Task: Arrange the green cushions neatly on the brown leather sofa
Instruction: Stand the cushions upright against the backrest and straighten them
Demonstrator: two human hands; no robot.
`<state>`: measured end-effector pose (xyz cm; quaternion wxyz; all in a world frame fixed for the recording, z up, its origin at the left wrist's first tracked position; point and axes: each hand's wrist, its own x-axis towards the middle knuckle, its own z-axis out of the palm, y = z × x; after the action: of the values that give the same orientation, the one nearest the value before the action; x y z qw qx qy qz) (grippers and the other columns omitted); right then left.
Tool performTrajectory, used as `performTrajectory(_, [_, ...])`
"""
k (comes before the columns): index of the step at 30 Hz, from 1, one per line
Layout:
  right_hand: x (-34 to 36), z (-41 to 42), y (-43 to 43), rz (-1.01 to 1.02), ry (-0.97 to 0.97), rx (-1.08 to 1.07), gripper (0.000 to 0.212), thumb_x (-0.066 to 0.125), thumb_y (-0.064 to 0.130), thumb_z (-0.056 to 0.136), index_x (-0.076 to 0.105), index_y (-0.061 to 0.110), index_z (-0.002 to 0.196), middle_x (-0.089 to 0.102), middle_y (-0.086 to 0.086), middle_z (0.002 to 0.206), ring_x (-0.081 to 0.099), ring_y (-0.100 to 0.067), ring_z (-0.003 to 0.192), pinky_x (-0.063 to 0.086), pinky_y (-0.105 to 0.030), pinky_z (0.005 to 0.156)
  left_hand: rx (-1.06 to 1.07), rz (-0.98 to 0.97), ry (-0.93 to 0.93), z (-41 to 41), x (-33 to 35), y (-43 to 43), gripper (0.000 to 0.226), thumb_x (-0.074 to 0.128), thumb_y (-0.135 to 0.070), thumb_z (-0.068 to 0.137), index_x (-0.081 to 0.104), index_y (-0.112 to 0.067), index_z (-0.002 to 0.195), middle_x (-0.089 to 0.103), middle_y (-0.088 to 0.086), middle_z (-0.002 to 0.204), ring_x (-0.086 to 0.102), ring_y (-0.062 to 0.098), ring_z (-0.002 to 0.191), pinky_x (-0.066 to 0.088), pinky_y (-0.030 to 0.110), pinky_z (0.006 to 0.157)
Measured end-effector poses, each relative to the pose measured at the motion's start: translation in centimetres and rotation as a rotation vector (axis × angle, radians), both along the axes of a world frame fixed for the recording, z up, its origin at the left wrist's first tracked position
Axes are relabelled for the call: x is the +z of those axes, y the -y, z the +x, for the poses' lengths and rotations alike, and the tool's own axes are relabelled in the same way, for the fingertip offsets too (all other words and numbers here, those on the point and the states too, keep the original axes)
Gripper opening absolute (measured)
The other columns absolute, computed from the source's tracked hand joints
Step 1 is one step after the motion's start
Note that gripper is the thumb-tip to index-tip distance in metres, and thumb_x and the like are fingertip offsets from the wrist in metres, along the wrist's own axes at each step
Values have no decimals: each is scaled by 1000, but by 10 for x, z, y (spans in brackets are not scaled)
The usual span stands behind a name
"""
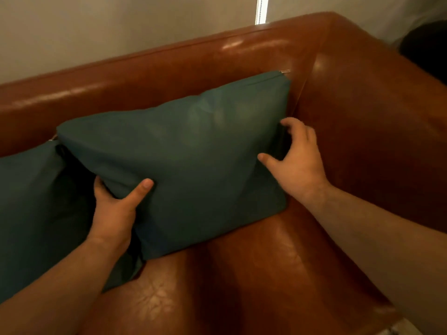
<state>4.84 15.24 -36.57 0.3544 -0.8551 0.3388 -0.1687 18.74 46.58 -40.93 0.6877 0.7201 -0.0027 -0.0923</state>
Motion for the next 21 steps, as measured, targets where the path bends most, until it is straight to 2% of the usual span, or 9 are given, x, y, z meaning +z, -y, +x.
performTrajectory(2, [-9,2,18,310,-25,14,117,93,44,75,18,33,165,33,0,166,39,-20,149,38,-43,122,-5,-15,20,-2,-1,4,89,87,-35,69,47,-35,149,69,-18,138,65,2,127,57,20,97])
performTrajectory(3, [-13,2,26,472,-7,63,122,94,44,74,14,36,166,36,3,167,41,-17,149,38,-44,123,5,-13,32,-3,0,6,80,84,-31,74,51,-33,147,70,-16,137,66,4,128,58,20,96])
performTrajectory(5, [-22,2,34,706,36,184,118,96,39,71,24,37,165,52,10,157,53,-11,139,45,-45,119,28,-24,38,-7,1,6,74,80,-26,79,54,-21,148,70,-5,140,66,12,130,57,30,104])
performTrajectory(6, [-25,1,37,743,50,217,118,98,40,66,30,36,162,57,13,151,57,-8,135,47,-45,117,41,-32,41,-8,3,6,74,79,-24,79,54,-17,149,70,-1,141,67,15,130,56,34,107])
performTrajectory(9, [-29,-10,45,703,113,190,115,96,48,53,44,32,155,63,14,144,61,-8,133,51,-46,113,50,-37,56,-12,10,11,65,78,-26,77,62,-19,139,73,-3,135,70,9,122,59,28,101])
performTrajectory(12, [-28,-36,53,631,193,92,103,94,56,53,50,38,144,68,17,135,66,-5,124,56,-45,106,4,-38,55,-8,17,27,64,82,-36,73,66,-21,134,76,-6,128,73,4,113,61,20,91])
performTrajectory(16, [-23,-87,59,571,314,-74,94,95,62,56,53,41,138,70,15,135,69,-8,123,57,-47,103,-103,5,51,0,27,67,76,95,-64,55,72,-32,120,78,-5,125,73,13,118,61,29,97])
performTrajectory(18, [-20,-110,55,549,332,-152,90,93,73,52,54,50,129,69,19,134,69,-6,122,58,-47,101,-138,19,73,4,31,89,78,95,-67,56,67,-38,122,76,-4,128,72,14,120,60,34,98])
performTrajectory(21, [-20,-134,46,475,321,-264,89,86,82,53,52,50,129,68,22,130,68,0,117,59,-43,98,-207,16,81,15,27,114,66,93,-65,65,68,-42,122,76,-4,129,72,16,120,55,41,104])
